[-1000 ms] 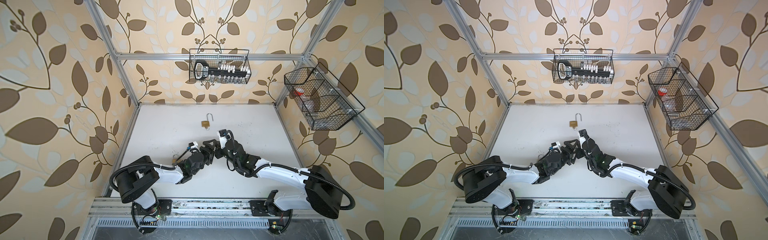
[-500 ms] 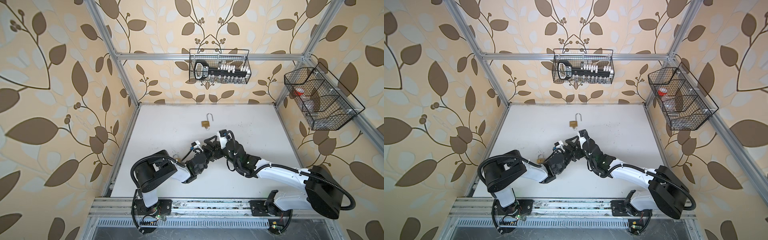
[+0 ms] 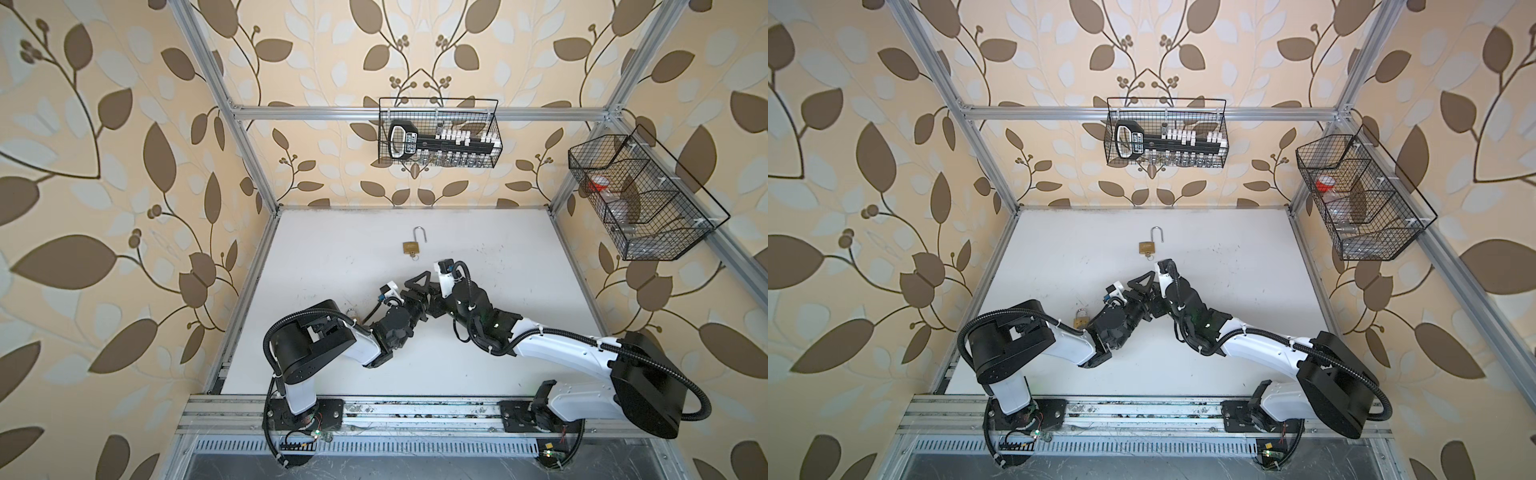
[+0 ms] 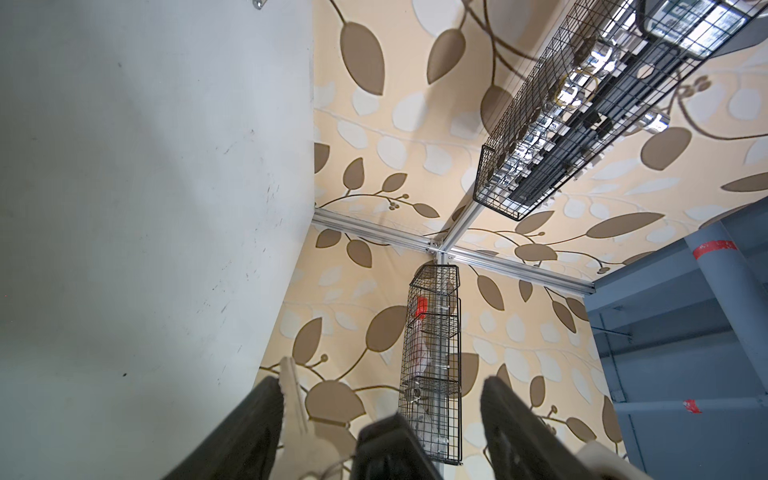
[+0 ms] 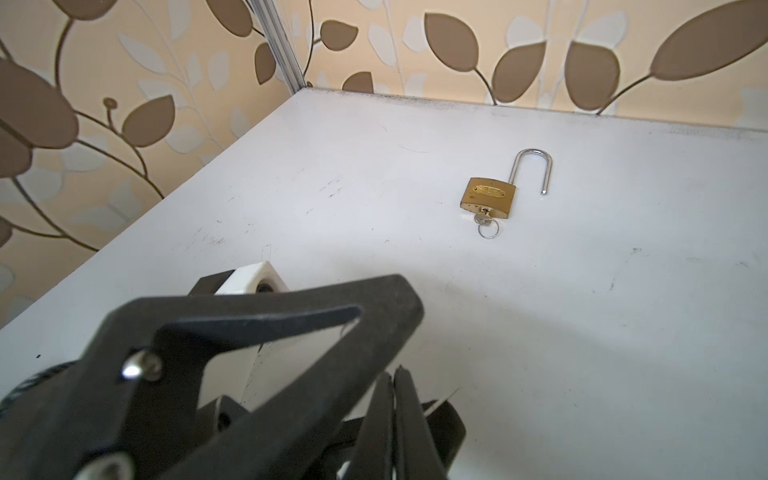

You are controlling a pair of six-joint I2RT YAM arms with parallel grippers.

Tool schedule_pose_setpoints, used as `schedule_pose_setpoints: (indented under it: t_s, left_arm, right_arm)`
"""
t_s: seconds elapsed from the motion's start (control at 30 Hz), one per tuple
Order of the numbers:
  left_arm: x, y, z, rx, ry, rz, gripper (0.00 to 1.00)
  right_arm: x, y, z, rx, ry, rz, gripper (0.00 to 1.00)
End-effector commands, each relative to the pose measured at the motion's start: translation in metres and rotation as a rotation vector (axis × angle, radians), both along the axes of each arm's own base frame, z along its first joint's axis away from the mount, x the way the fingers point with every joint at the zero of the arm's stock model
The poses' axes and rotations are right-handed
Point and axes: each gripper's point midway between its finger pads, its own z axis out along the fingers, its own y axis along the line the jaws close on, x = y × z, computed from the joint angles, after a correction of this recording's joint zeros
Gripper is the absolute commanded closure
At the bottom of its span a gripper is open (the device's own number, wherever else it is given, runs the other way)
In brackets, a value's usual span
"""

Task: Unlock with the key
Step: 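Raise the small padlock with the left gripper toward the key held by the right gripper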

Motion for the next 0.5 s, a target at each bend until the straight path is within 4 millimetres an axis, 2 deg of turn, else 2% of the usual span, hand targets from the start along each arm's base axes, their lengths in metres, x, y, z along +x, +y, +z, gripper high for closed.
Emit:
schedule_pose_setpoints:
  t_s: [0.0, 0.47]
  left_arm:
    - [0.0027, -0.0009, 0.0266, -0.092, -0.046, -0.011, 0.23]
    - [0.0091, 0.0026, 0.0302, -0.114, -0.045, -0.013, 0.26]
  right_arm:
    - [-0.0027, -0.0015, 0.0081, 0.03, -0.027, 0.014, 1.0]
    - [-0.007, -0.0037, 0.0135, 0.056, -0.049, 0.027, 1.0]
